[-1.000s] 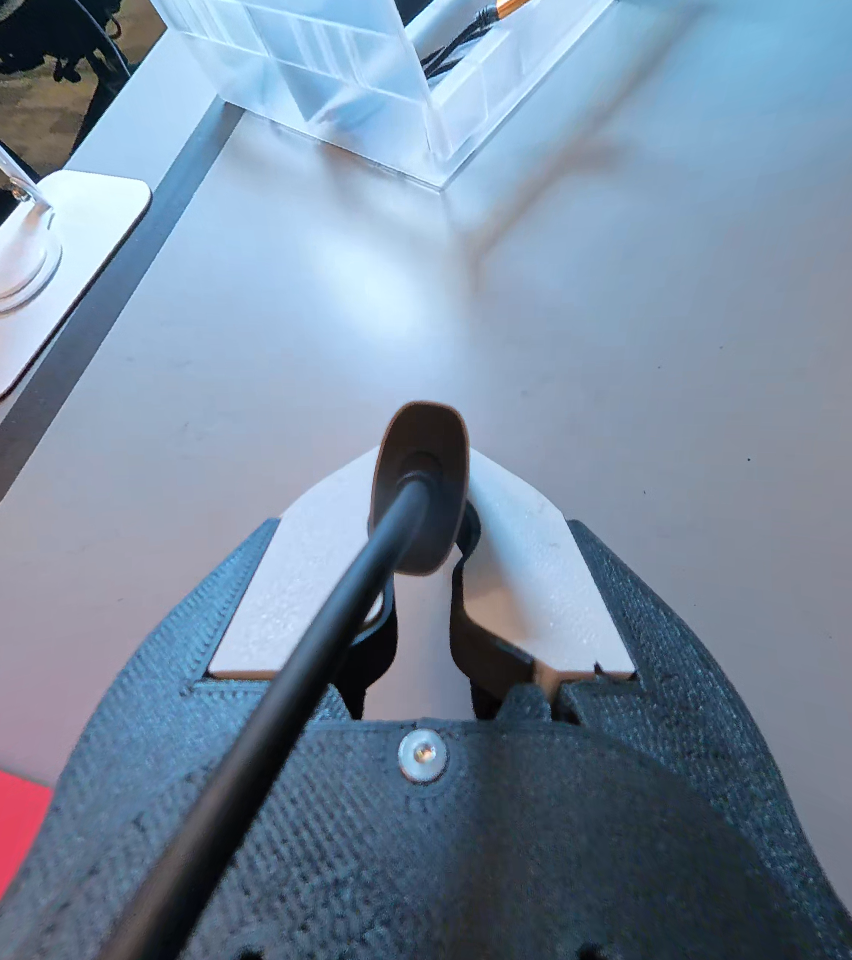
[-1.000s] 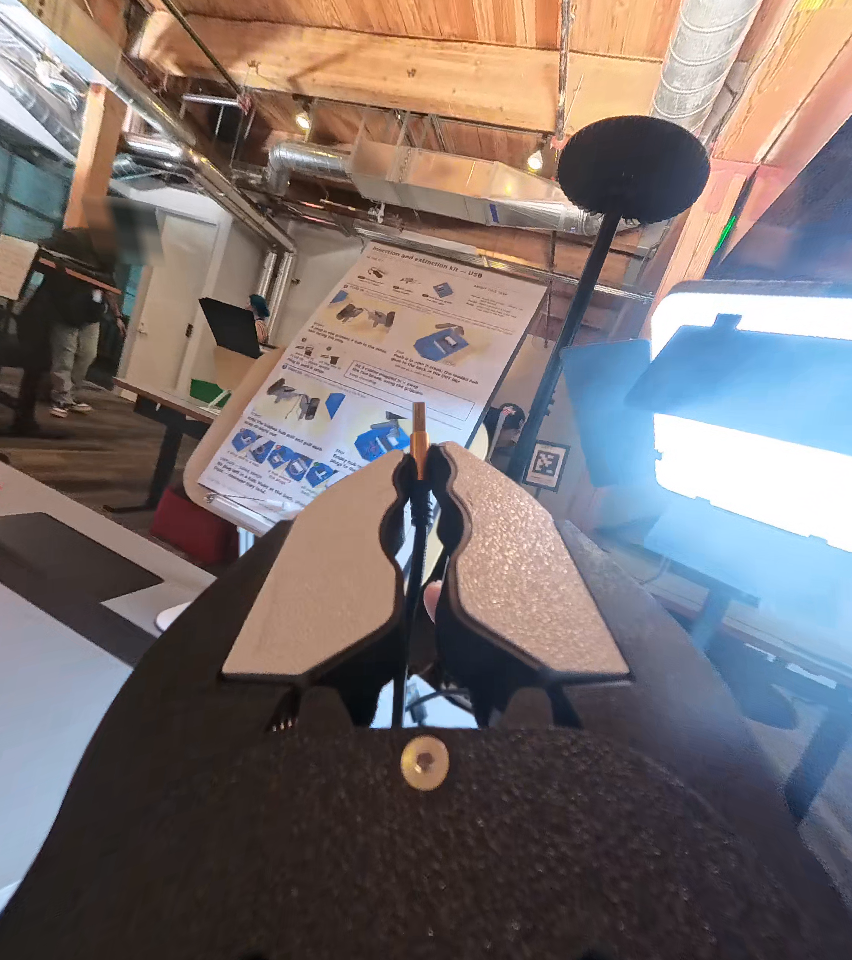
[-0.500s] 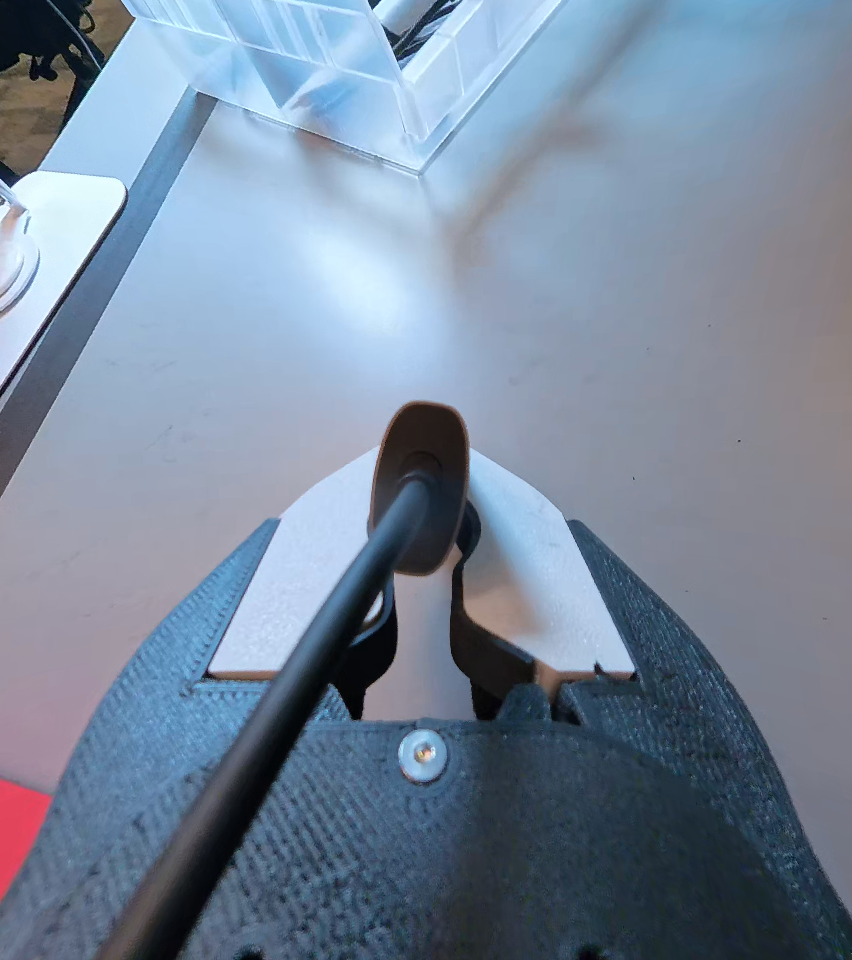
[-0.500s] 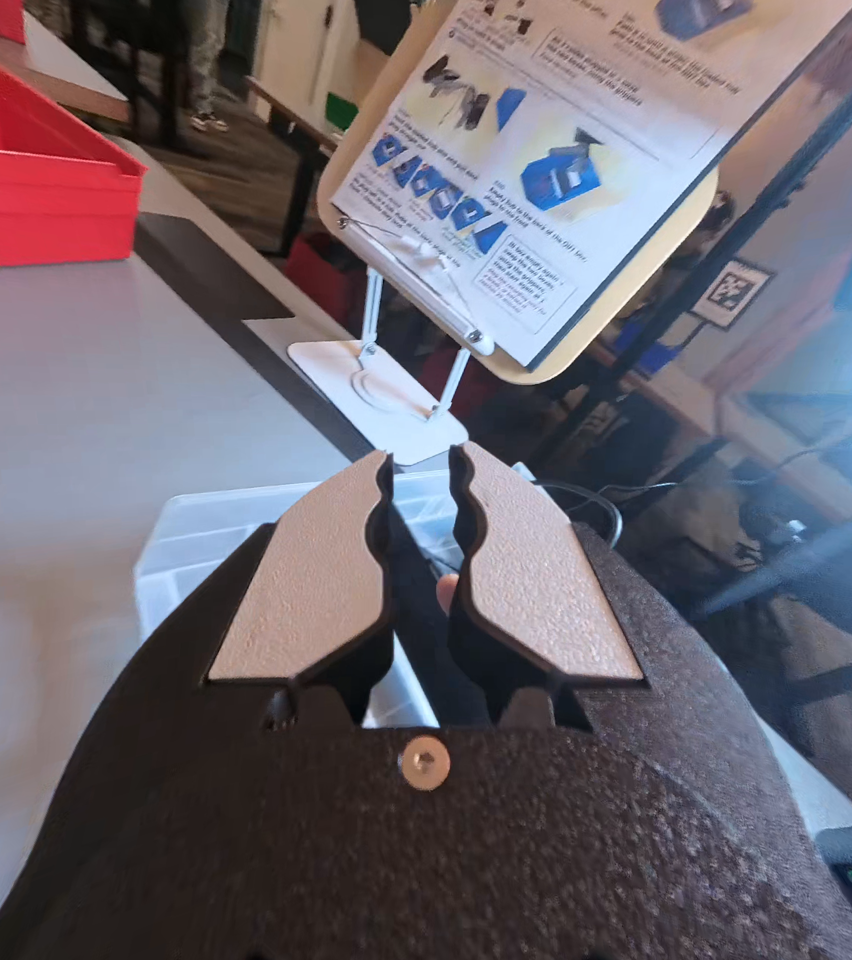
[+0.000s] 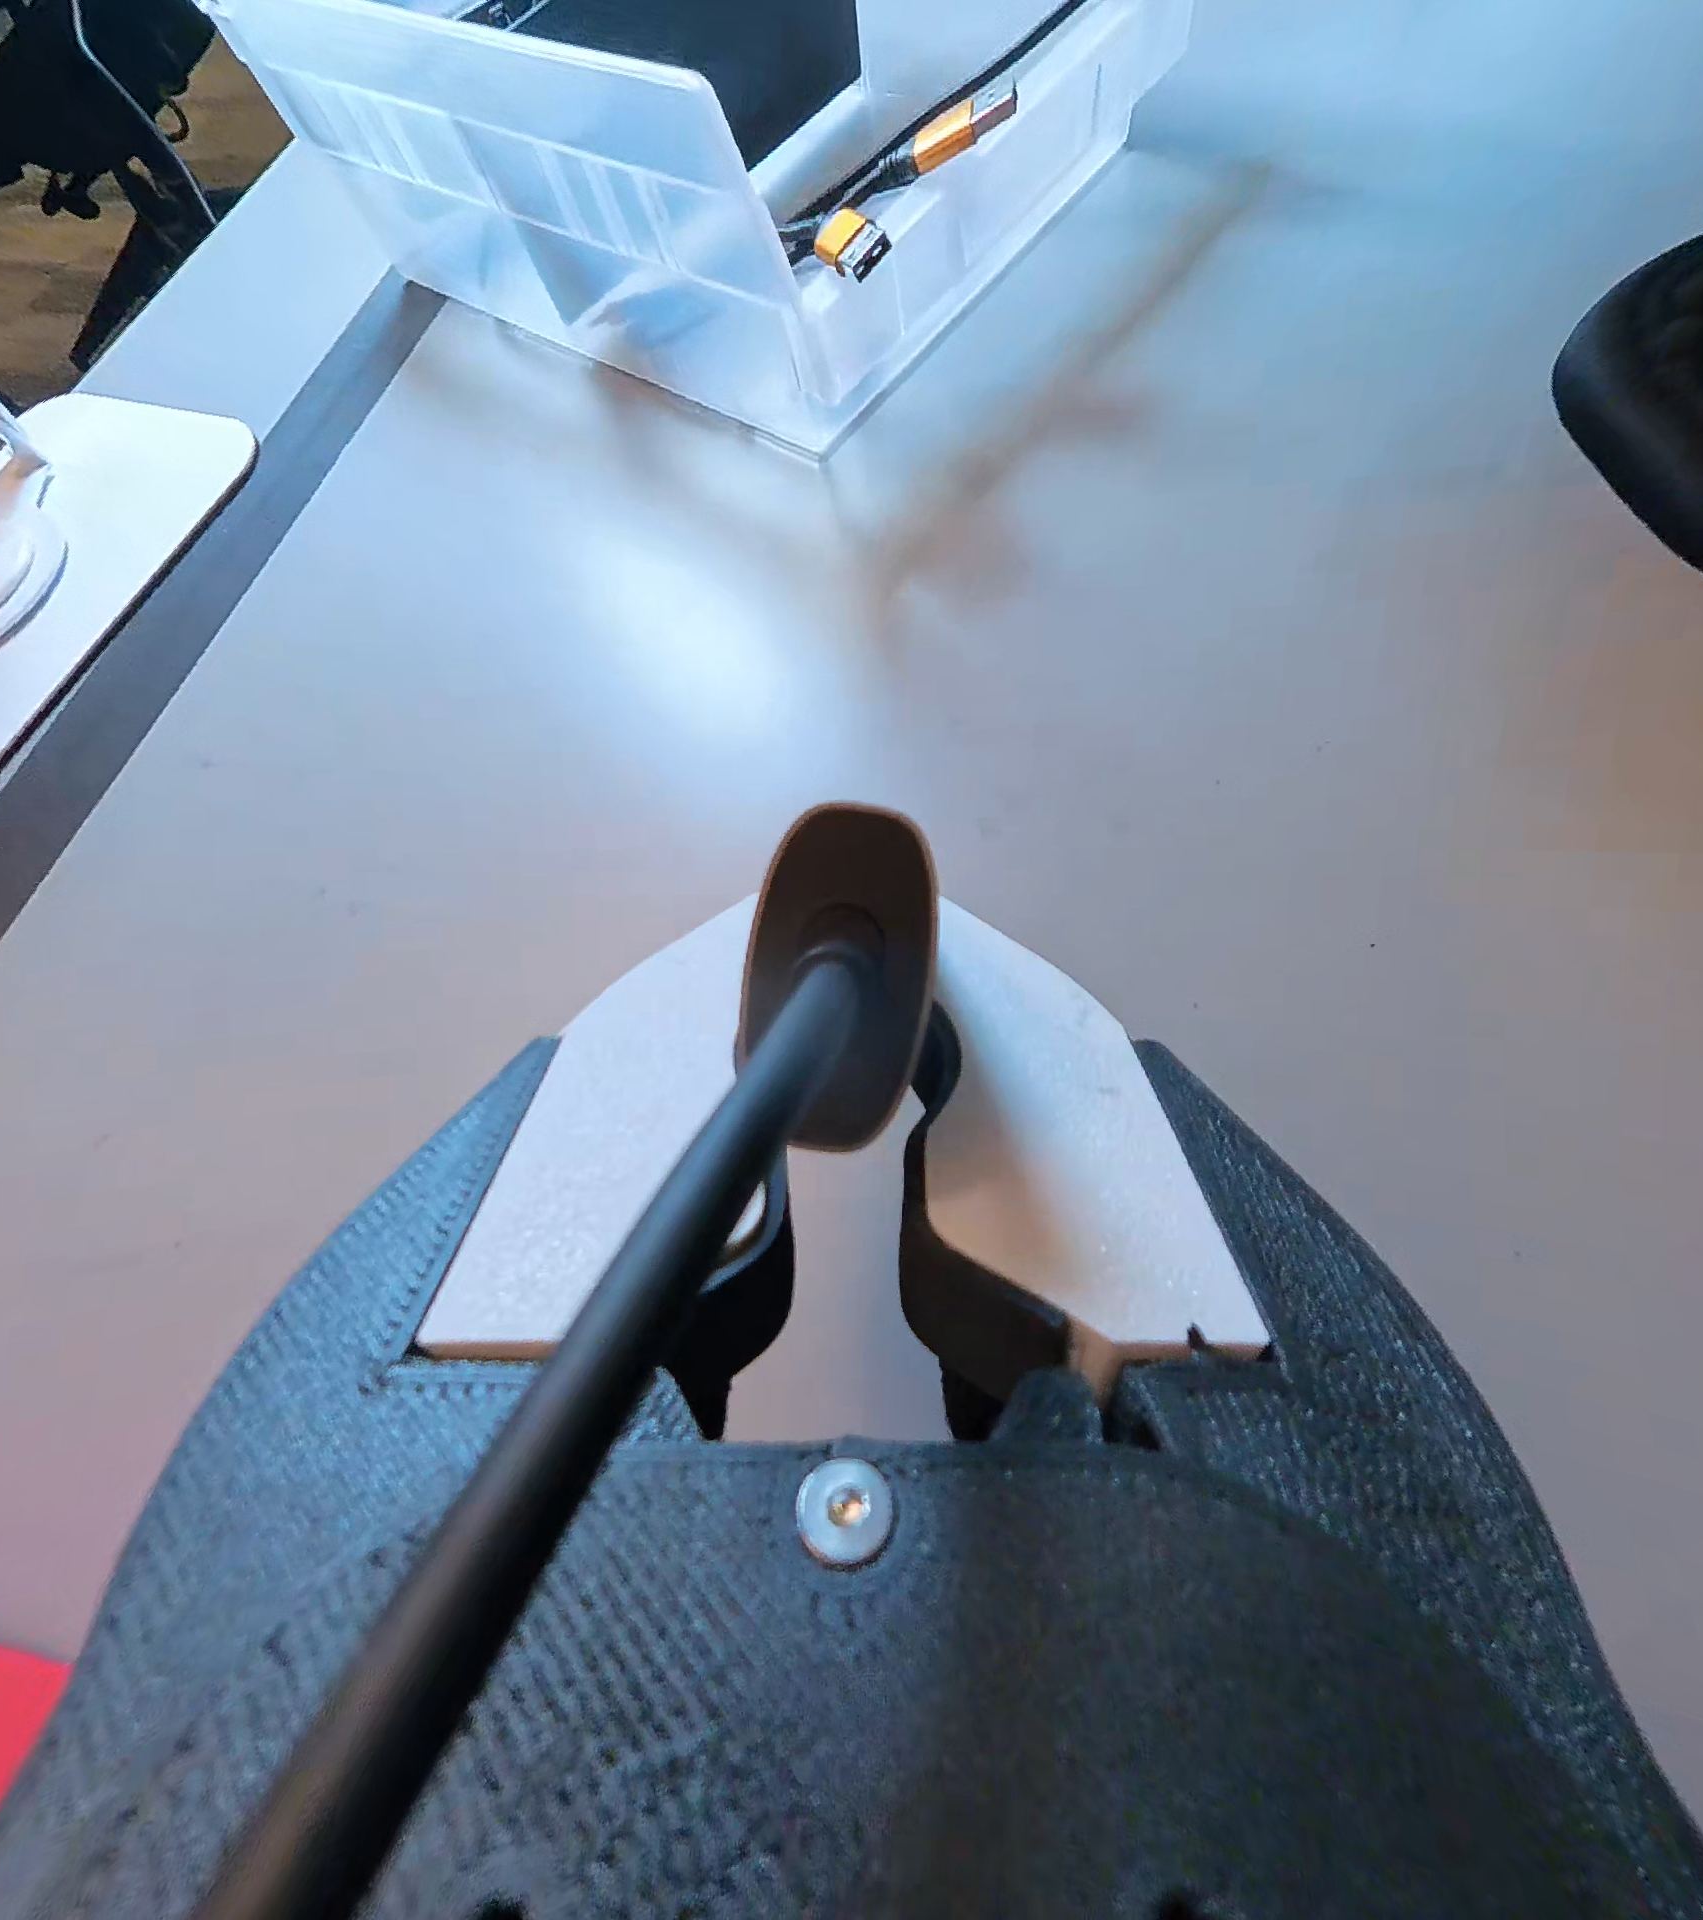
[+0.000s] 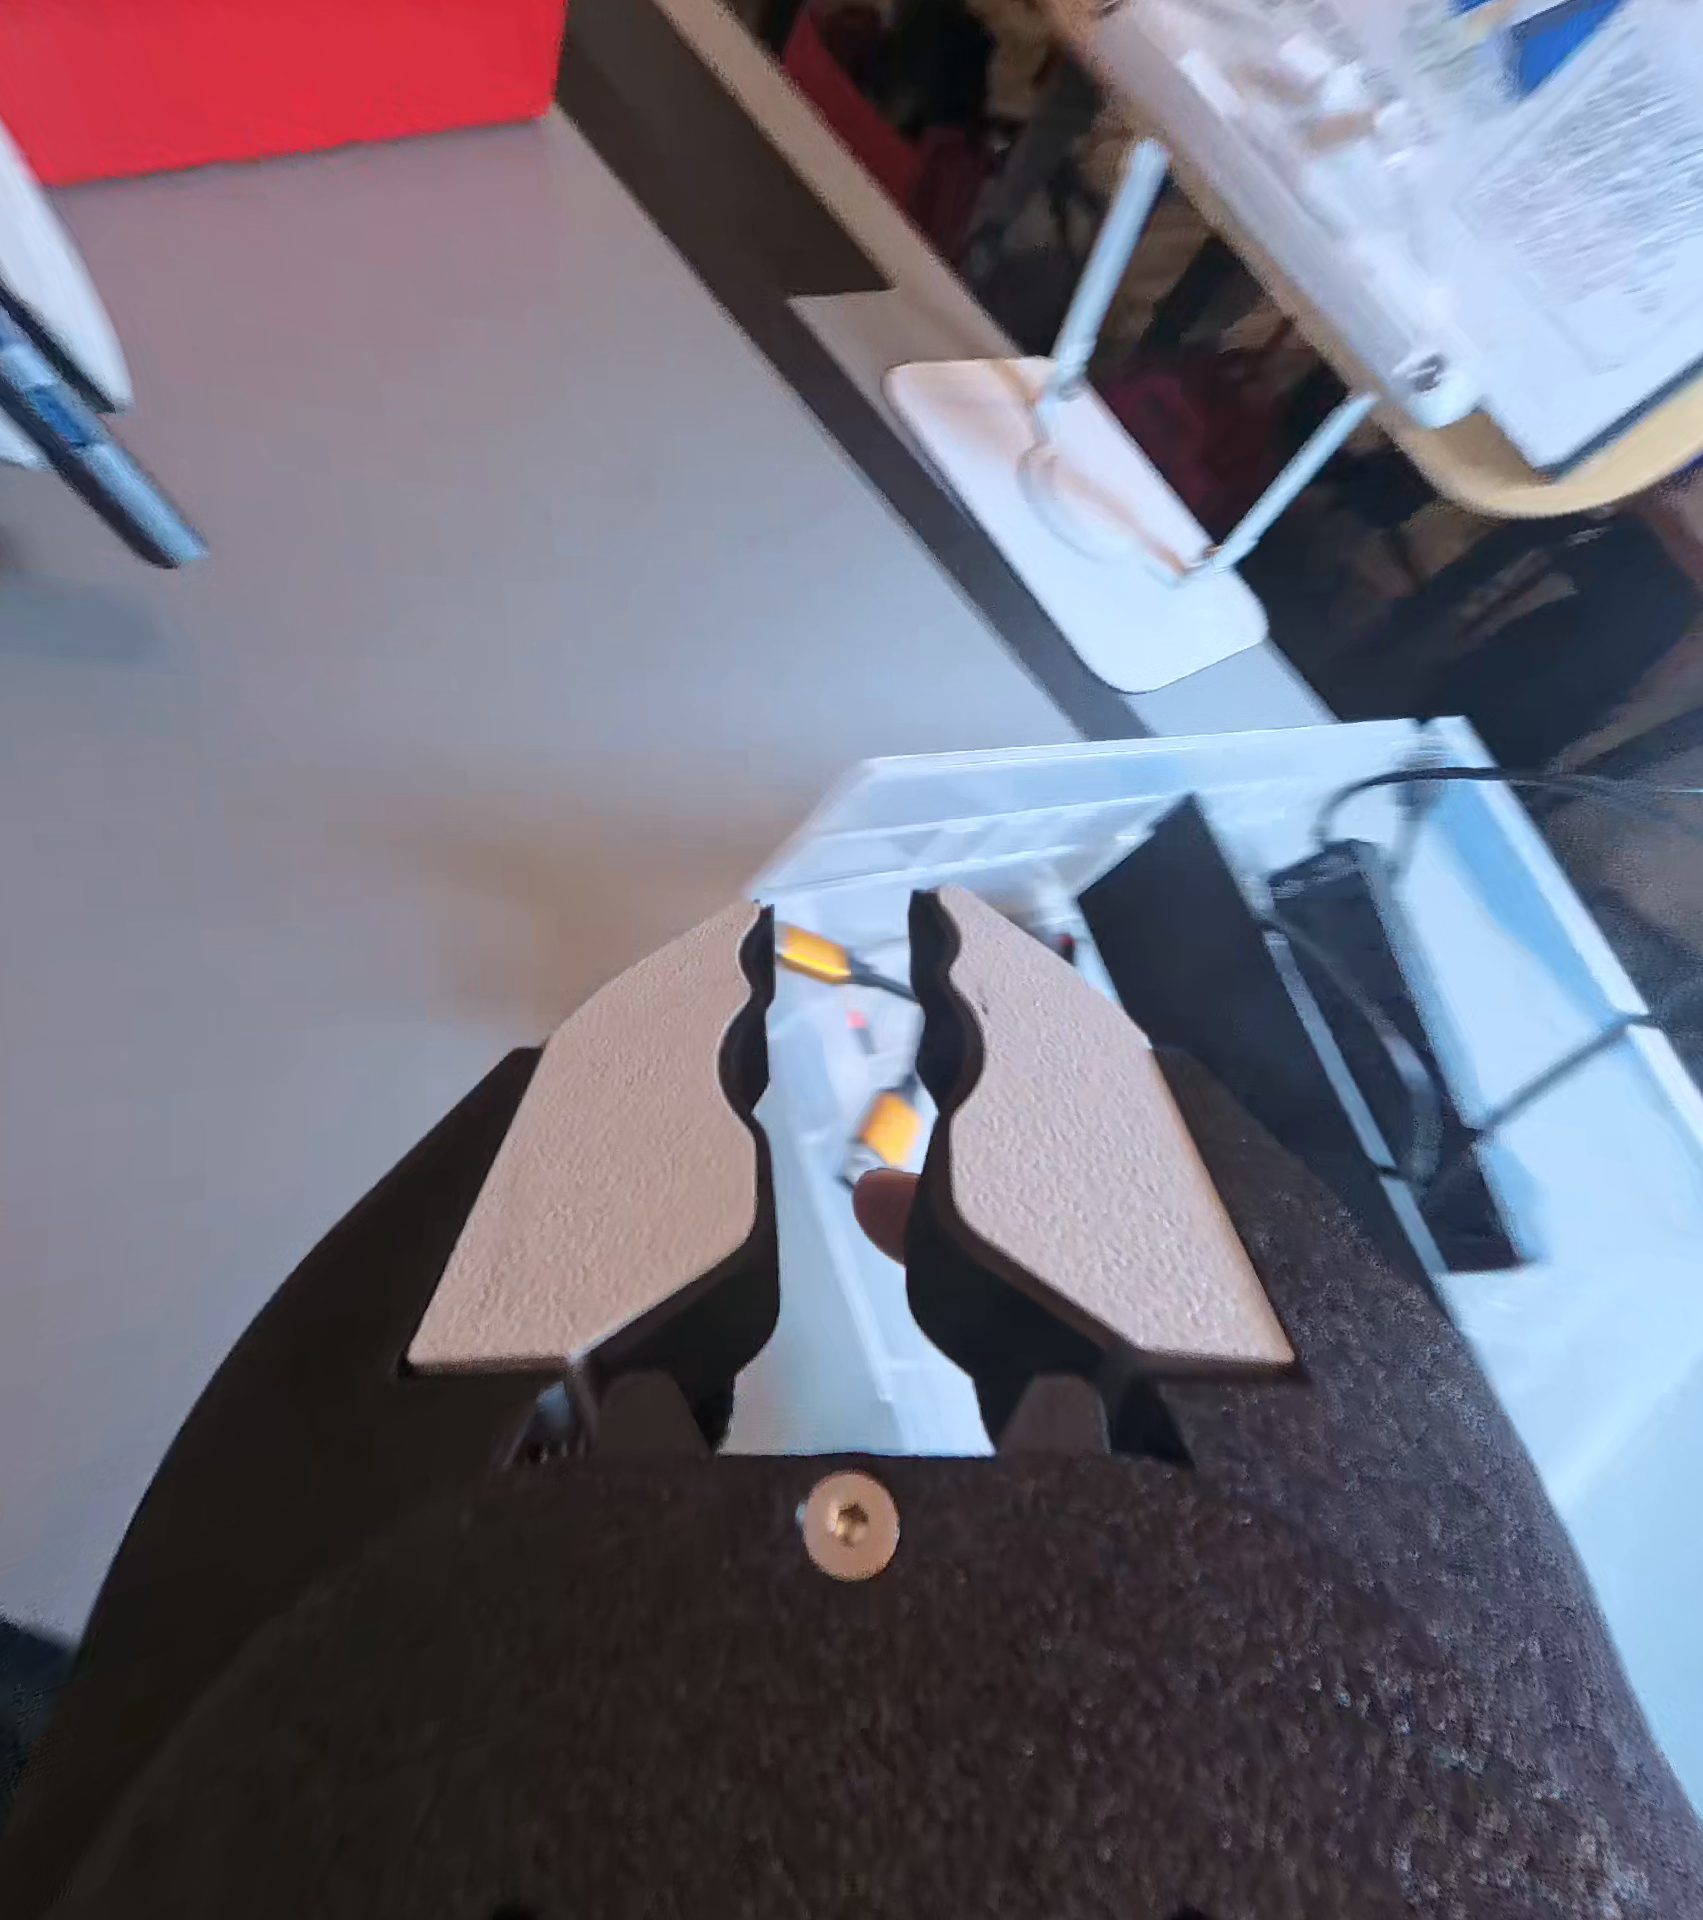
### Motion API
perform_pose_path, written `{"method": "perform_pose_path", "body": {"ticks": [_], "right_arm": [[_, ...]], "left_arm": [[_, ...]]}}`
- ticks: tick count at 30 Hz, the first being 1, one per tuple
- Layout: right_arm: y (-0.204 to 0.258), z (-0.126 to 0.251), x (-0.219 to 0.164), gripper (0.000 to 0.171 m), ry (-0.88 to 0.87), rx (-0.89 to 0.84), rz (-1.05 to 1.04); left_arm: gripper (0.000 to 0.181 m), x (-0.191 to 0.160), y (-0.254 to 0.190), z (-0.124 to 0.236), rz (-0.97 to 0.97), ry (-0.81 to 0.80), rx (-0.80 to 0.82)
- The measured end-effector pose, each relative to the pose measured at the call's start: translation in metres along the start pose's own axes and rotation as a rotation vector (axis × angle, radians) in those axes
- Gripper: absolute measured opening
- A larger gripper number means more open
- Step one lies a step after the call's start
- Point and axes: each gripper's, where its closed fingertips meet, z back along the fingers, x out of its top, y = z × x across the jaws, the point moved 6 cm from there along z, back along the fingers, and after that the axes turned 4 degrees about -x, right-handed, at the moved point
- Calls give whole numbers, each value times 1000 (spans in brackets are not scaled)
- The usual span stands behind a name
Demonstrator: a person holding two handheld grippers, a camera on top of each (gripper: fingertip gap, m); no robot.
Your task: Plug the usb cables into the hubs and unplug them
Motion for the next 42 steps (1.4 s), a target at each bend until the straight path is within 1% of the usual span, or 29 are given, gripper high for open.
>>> {"method": "perform_pose_path", "body": {"ticks": [1,2,4,6,9,10,11,12,15,18,20,21,23,25,26,27,29,31,33,35,37,39,40,41,42], "right_arm": [[10,-4,-1,25,38,44,-2],[17,-9,-3,25,82,52,20],[23,-18,-9,26,189,7,130],[22,-31,-16,30,284,-35,231],[17,-52,-20,32,354,-63,334],[15,-57,-21,25,366,-65,369],[13,-62,-21,14,370,-61,410],[12,-64,-19,7,368,-50,460],[2,-67,-14,5,352,-50,653],[-16,-72,-13,4,281,-49,852],[-31,-75,-22,0,275,-37,954],[-38,-77,-30,0,287,-18,973],[-46,-79,-49,0,348,62,890],[-54,-75,-57,3,384,84,726],[-58,-70,-53,11,361,80,625],[-60,-64,-46,14,327,93,509],[-62,-48,-31,17,272,133,318],[-61,-36,-28,17,274,187,217],[-57,-34,-35,17,321,232,171],[-53,-40,-51,17,414,266,160],[-54,-48,-67,17,524,257,183],[-62,-55,-79,11,635,205,246],[-70,-57,-84,8,681,147,291],[-77,-58,-84,7,705,94,324],[-81,-58,-79,7,678,64,318]], "left_arm": [[20,1,-1,0,5,-7,-9],[20,2,-2,0,9,-12,-17],[20,2,-3,0,5,-11,-18],[20,2,-3,1,-5,-7,-12],[20,3,-3,0,-7,-5,-13],[20,3,-4,1,-11,-3,-10],[20,3,-4,1,-15,-1,-6],[20,3,-3,2,-18,-1,-4],[20,2,-3,2,-16,-2,-8],[20,0,-3,0,-12,5,-17],[20,-1,-4,-1,-20,15,-16],[20,-1,-5,-2,-27,21,-16],[20,-1,-7,-3,-40,29,-18],[20,-2,-9,-4,-51,38,-21],[20,-2,-9,-4,-53,41,-21],[20,-3,-9,-5,-52,42,-23],[20,-4,-8,-6,-39,38,-33],[20,-5,-8,-8,-27,40,-45],[20,-6,-9,-10,-29,49,-47],[20,-5,-11,-11,-37,52,-46],[20,-3,-13,-10,-44,51,-46],[20,-3,-13,-10,-42,47,-44],[20,-3,-13,-10,-37,42,-48],[20,-2,-12,-9,-28,32,-56],[20,-2,-12,-8,-17,23,-65]]}}
